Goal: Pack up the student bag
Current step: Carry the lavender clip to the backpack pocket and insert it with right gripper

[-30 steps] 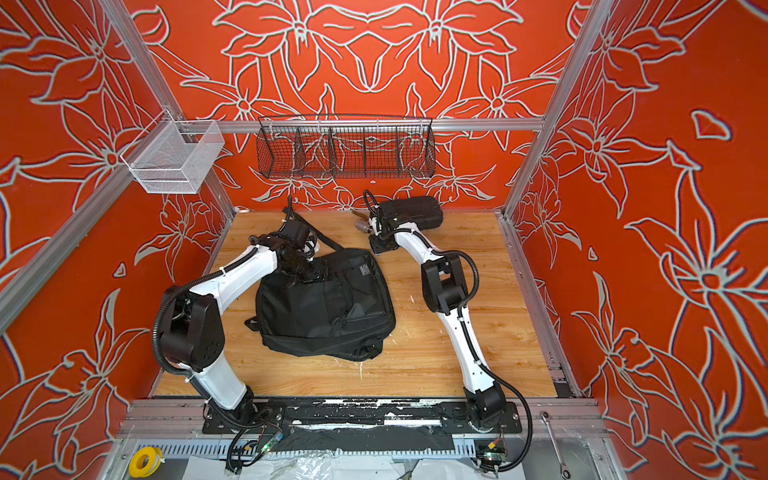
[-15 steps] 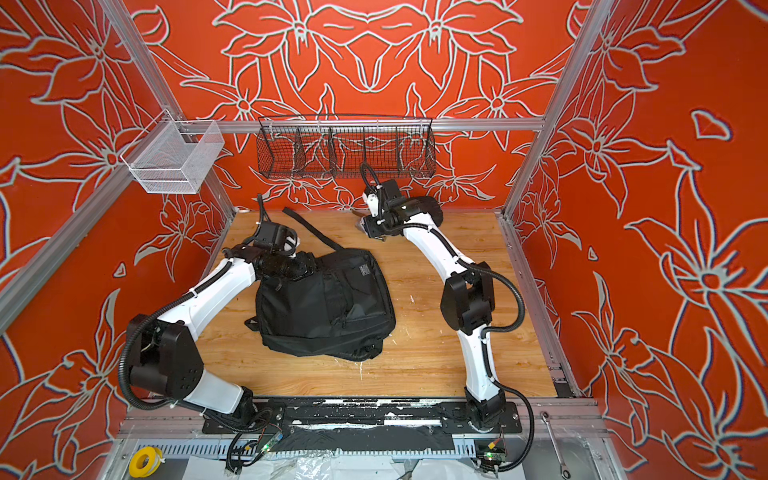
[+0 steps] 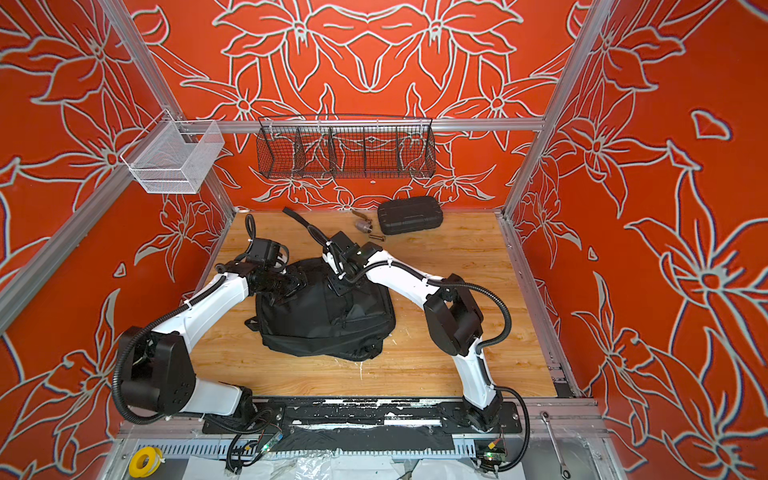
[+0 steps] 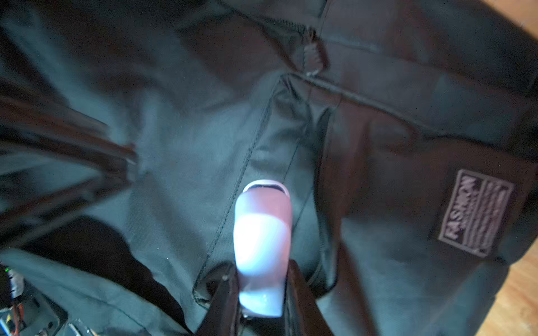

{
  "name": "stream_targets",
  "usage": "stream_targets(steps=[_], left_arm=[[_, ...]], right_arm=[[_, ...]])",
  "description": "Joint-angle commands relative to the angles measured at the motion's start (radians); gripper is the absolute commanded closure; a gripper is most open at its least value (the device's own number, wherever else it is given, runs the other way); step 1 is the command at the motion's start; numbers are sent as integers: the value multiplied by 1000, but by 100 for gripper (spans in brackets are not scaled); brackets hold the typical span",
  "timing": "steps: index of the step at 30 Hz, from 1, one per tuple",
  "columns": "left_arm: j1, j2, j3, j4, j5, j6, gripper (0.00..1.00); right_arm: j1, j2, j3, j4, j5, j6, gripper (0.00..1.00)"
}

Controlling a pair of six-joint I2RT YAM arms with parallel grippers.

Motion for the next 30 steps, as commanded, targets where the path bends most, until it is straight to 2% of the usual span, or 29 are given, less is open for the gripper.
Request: stream_targets(steps=[1, 8, 14, 17, 19, 23, 27, 30], left_arm=[[14, -33, -14, -44, -35, -18, 27], [14, -37, -36, -43, -2, -14, 26], [3, 27, -85, 12, 65, -19, 27], [-37, 93, -85, 49, 74, -9, 27], [-71, 152, -55, 59, 74, 1, 27], [-124, 260, 17, 74, 78, 7, 28], [-148, 317, 54, 73, 65, 12, 31], [-148, 319, 36, 107, 73, -1, 31]], right_arm=[[21, 2, -27, 11, 112, 65, 80], [63, 73, -2, 14, 264, 106, 78], [67, 80, -31, 35, 314, 157, 74], [68, 70, -26, 31, 321, 161, 64], [68, 33, -44, 55, 300, 141, 51], [66, -37, -100, 110, 327, 132, 37], [45, -39, -102, 32, 363, 144, 35], [26, -84, -177, 60, 364, 174, 36]])
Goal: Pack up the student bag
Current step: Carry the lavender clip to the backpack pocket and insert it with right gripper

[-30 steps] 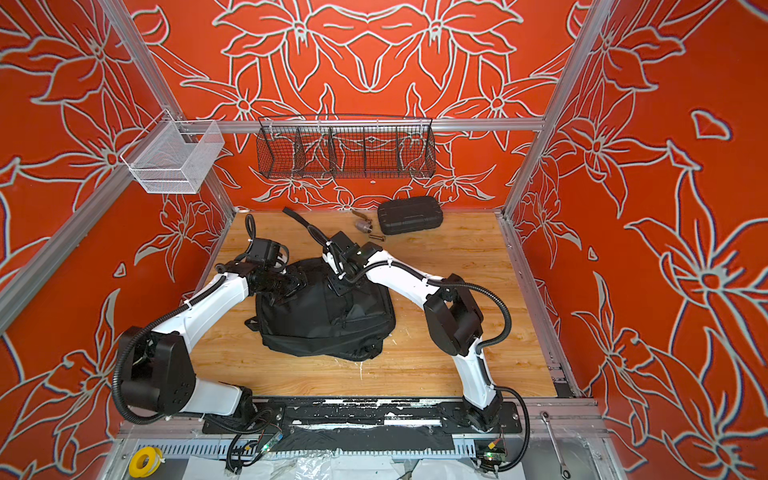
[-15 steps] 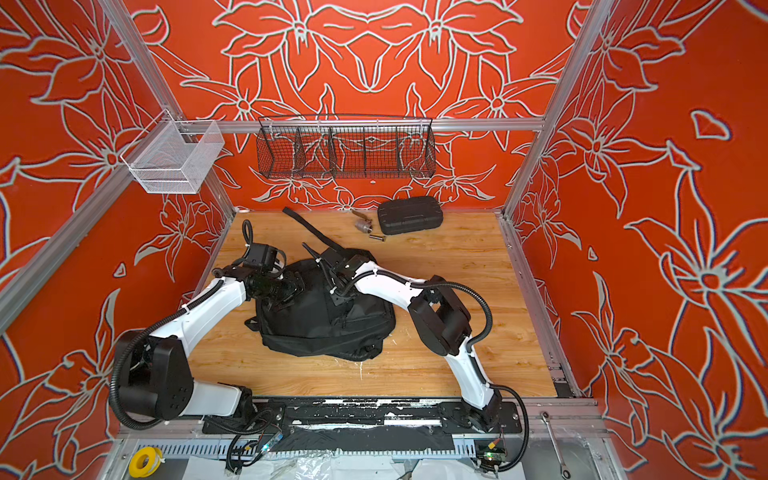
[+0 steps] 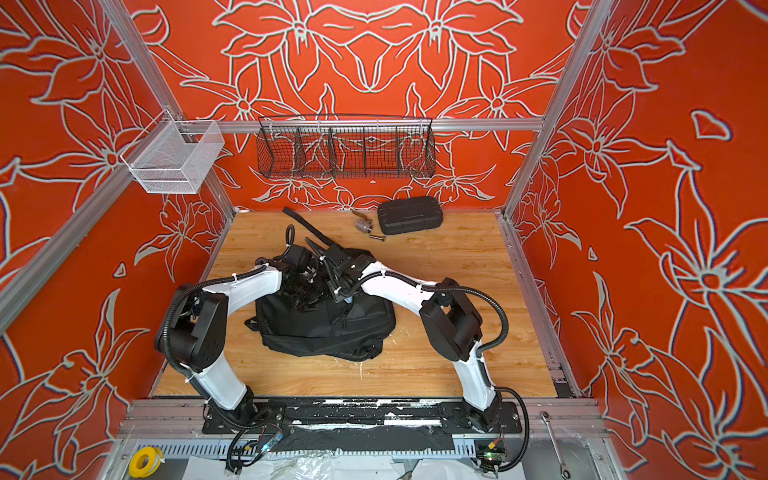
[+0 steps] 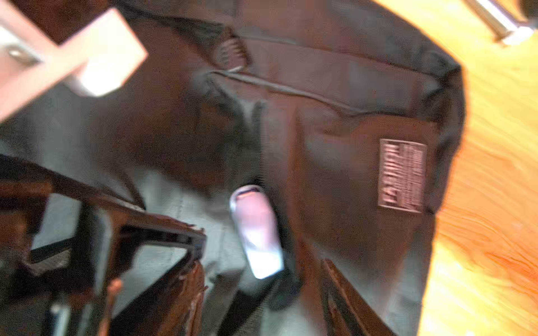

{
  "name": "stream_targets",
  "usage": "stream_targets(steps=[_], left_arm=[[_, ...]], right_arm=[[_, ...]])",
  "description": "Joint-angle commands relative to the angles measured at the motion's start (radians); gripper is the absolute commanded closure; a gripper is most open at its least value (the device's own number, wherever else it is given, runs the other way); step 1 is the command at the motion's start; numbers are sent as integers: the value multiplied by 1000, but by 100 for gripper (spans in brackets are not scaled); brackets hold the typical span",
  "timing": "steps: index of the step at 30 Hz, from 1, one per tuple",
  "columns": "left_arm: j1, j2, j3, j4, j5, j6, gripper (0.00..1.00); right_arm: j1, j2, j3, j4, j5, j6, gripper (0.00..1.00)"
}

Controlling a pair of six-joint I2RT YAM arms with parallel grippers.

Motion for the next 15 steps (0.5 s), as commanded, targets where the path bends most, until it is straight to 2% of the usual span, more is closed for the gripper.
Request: stream_targets(steps=[1, 6, 9, 13, 15], left_arm=[[-1, 22, -9, 31, 13, -9, 31], [-4, 58, 11, 50, 37, -22, 31], [-5, 62, 19, 54, 38, -28, 31], [-11, 72, 43, 40, 36, -24, 31], [-16, 79, 51, 30, 30, -20, 31]], right_arm=[[-23, -66, -81, -3, 47, 42, 36], [-32, -44, -85, -13, 20, 32, 37], [-37, -13, -82, -19, 15, 43, 42], [-57, 11, -80, -1, -22, 61, 56], [-67, 22, -68, -4, -47, 61, 68]])
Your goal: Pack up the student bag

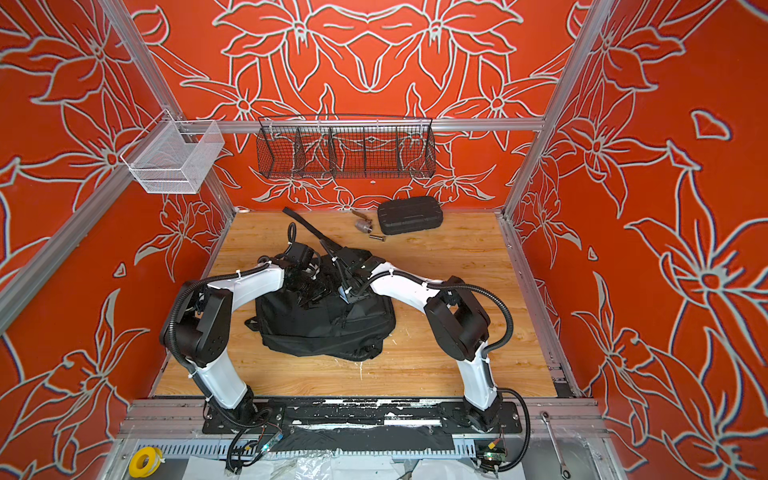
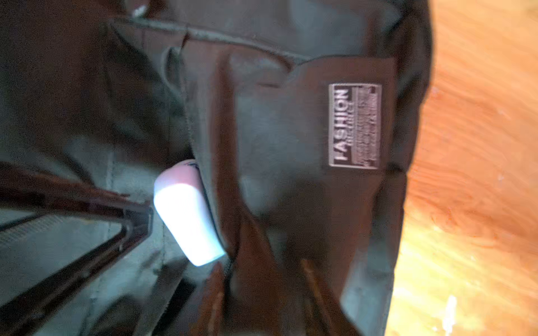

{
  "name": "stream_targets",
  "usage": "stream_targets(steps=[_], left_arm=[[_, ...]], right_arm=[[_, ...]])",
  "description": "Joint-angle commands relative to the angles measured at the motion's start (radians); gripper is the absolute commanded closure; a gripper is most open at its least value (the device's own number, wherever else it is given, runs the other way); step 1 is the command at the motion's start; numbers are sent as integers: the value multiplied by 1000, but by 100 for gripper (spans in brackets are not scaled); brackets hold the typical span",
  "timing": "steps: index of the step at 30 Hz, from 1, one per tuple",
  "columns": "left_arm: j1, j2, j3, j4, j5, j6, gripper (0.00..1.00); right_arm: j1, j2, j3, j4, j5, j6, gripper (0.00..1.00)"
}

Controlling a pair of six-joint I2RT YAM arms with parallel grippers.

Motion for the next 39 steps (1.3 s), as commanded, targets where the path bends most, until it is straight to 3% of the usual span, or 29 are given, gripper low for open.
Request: stream_targets(steps=[1, 5, 8, 20, 27, 29, 39], left_arm=[[-12, 36, 13, -9, -12, 0, 31], [-16, 31, 1, 23, -3, -11, 34], [-15, 8, -20, 69, 11, -17, 38], [-15, -130, -88, 139, 1, 6, 50], [-29, -7, 2, 78, 25, 38, 68], [-37, 24, 25, 65, 28, 44, 80], [-75, 106, 56, 219, 77, 17, 98]], right_arm=[[-25, 34, 22, -13, -39, 19, 73], [-40, 15, 7, 15, -99, 23, 94], [-58, -35, -40, 86, -189, 39, 100], [-122, -162, -206, 338, -488, 101, 100], [-123, -157, -204, 382, -546, 104, 100], [-123, -161, -201, 383, -545, 104, 100], [-128, -139, -217, 463, -633, 172, 100]])
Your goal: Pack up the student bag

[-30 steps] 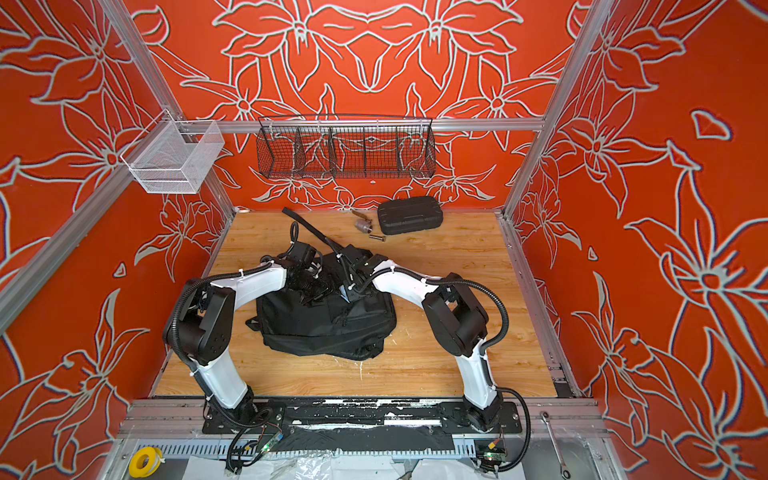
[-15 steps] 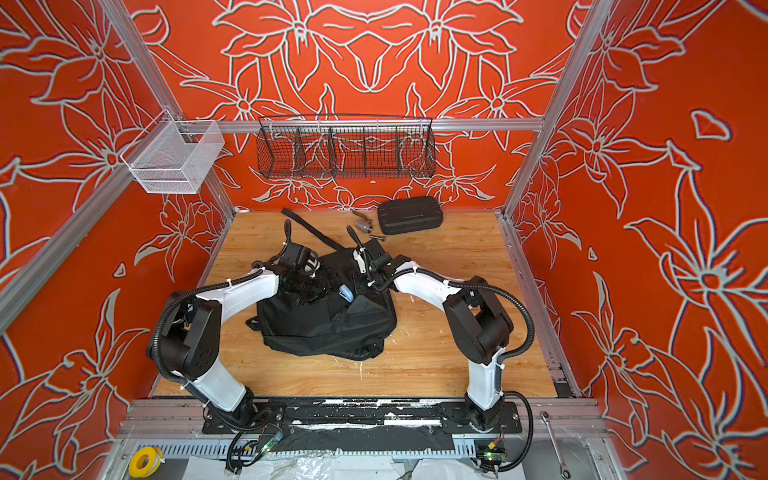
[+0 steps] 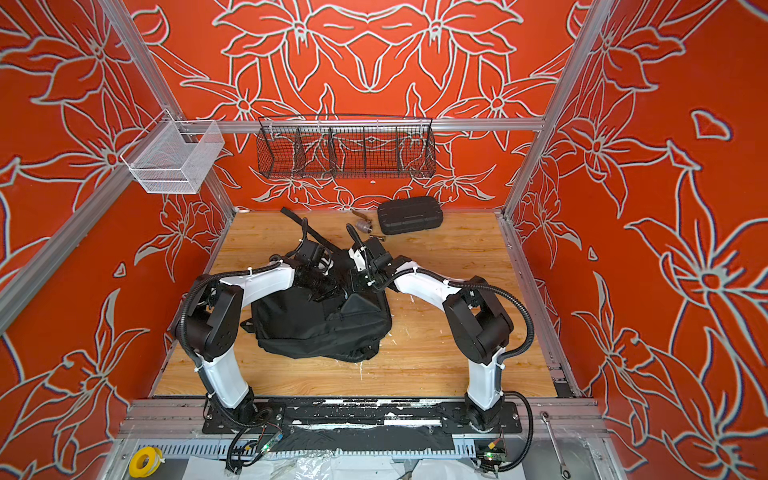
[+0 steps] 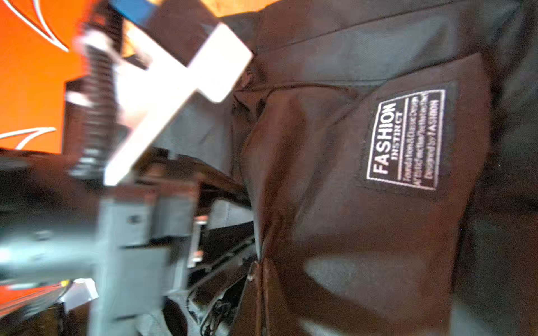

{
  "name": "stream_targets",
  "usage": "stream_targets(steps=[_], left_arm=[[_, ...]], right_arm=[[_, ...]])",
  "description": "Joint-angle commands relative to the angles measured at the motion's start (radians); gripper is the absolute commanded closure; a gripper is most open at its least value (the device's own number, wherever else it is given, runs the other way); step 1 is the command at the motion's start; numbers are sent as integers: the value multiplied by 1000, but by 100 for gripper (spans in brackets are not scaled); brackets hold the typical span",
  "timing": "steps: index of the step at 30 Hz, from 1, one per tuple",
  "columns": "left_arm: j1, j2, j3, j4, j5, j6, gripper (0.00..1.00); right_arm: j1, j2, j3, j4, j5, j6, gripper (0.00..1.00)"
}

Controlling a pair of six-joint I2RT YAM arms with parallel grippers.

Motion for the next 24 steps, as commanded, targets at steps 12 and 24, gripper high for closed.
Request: stream_targets(steps=[12, 24], left_arm=[[0, -145, 24, -34, -98, 99, 49], [1, -458, -203, -111, -216, 21, 31]], right_arm=[[-3, 46, 9, -2, -11, 13, 100], [25, 91, 79, -141, 58, -29, 86]])
